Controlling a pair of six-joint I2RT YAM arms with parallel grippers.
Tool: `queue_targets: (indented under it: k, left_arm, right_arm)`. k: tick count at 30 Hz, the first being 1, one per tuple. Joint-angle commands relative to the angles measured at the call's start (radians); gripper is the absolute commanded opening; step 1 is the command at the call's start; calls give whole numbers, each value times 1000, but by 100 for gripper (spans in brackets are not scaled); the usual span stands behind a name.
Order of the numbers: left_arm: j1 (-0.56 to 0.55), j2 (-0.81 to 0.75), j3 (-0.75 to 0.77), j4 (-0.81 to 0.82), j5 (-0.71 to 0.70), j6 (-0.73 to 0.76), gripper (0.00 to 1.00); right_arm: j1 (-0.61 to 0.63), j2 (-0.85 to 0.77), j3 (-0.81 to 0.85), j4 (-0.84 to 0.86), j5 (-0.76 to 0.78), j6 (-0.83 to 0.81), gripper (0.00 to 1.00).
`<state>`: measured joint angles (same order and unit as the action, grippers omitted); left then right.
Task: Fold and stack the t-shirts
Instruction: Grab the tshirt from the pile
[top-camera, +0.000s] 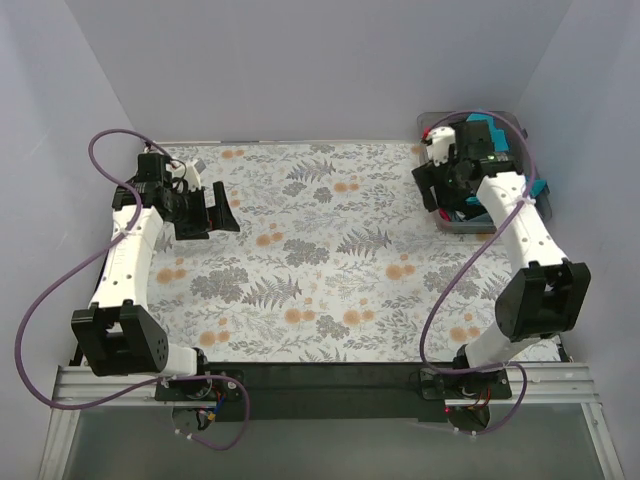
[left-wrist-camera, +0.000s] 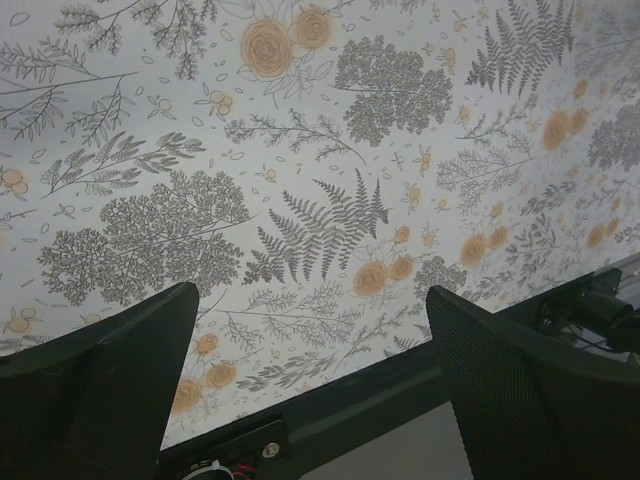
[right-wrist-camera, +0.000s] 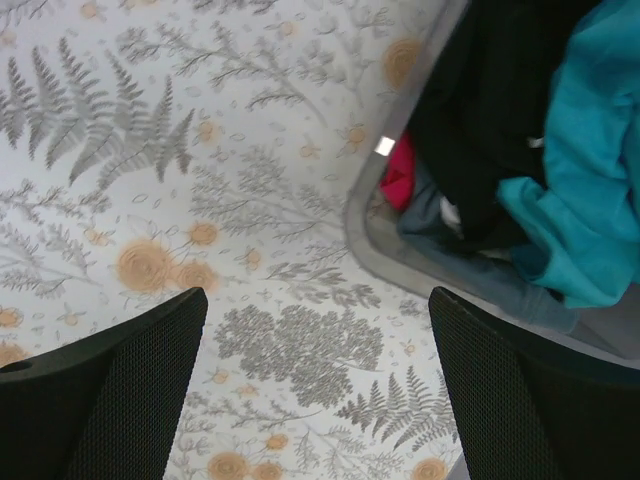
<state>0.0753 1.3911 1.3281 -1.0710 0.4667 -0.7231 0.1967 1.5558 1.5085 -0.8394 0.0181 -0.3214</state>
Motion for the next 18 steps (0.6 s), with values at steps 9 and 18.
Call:
queue_targets:
  k: [9,18]
  left_arm:
    - [0,36,59,-41,69,57,98]
    - [0,57,71,-41,41,51,98]
  right_arm:
    - [-391,263,338,40,-164,-206,98]
    - [-459,435,559,39,-337,-165,98]
